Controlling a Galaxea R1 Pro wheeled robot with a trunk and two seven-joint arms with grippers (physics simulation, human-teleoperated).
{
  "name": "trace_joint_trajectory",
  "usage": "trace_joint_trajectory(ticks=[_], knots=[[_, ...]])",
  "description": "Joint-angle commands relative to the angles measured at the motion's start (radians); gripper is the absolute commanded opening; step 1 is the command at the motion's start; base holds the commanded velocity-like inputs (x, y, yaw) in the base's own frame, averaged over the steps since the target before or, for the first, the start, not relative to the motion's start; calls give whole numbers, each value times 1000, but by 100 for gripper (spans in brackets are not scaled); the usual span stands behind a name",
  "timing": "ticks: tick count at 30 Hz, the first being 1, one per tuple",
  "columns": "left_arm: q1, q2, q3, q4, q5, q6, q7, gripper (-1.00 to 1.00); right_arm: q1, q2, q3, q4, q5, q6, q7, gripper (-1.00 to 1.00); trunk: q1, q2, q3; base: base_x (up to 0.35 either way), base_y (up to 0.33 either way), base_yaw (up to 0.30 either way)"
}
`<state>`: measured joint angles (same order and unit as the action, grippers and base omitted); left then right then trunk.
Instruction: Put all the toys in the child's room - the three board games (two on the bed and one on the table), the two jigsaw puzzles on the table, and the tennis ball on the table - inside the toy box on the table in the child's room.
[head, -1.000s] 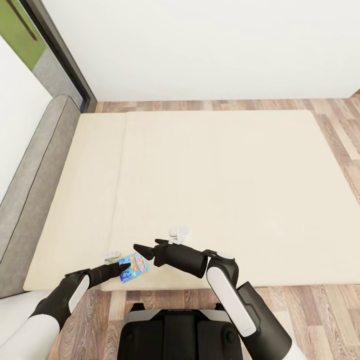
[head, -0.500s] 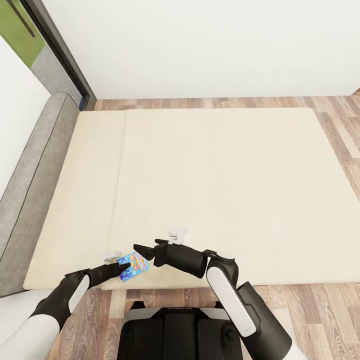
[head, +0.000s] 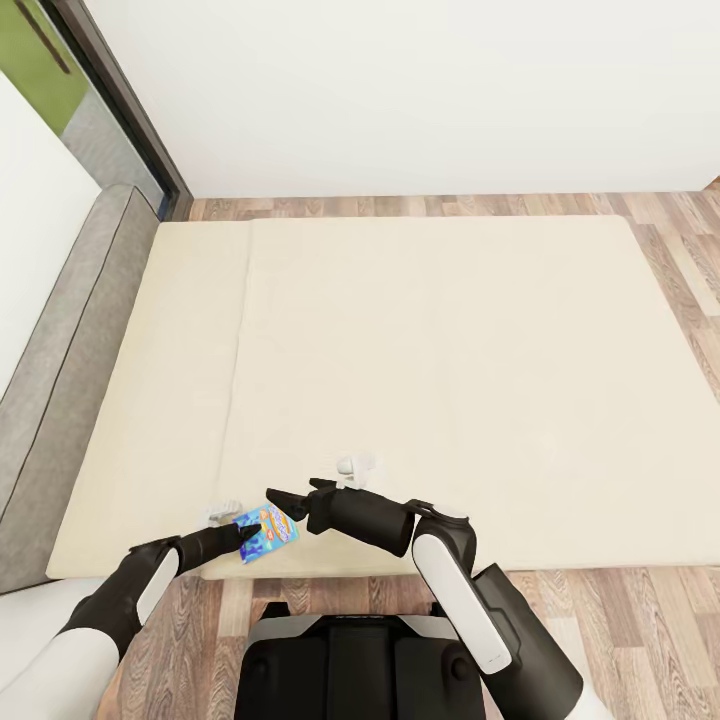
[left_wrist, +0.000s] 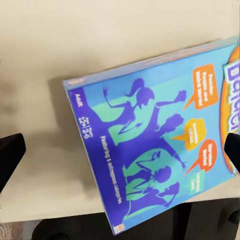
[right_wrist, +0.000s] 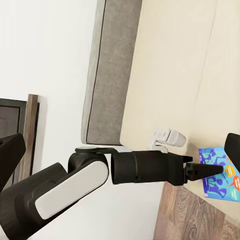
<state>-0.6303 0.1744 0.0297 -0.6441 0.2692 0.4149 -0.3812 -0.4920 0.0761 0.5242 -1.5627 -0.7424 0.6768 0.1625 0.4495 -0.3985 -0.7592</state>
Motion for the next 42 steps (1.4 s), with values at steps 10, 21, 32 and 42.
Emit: trace_joint_trajectory(ticks=[10,21,32,42], knots=[[-9,0,5,-47,6,11,5,100,0,7,2,0,1,5,1,100,1,-2,-1,0,0,0],[-71,1,6,-18,6,10,4,100,0,5,2,0,3,5,1,100,1,-2,-1,0,0,0],[-80,0,5,2,5,-11,2,100,0,5,2,0,2,5,2,100,1,-2,-2,0,0,0],[-80,-1,4,4,7,-25,3,100,0,9,2,0,3,6,2,100,1,-2,-14,0,0,0]])
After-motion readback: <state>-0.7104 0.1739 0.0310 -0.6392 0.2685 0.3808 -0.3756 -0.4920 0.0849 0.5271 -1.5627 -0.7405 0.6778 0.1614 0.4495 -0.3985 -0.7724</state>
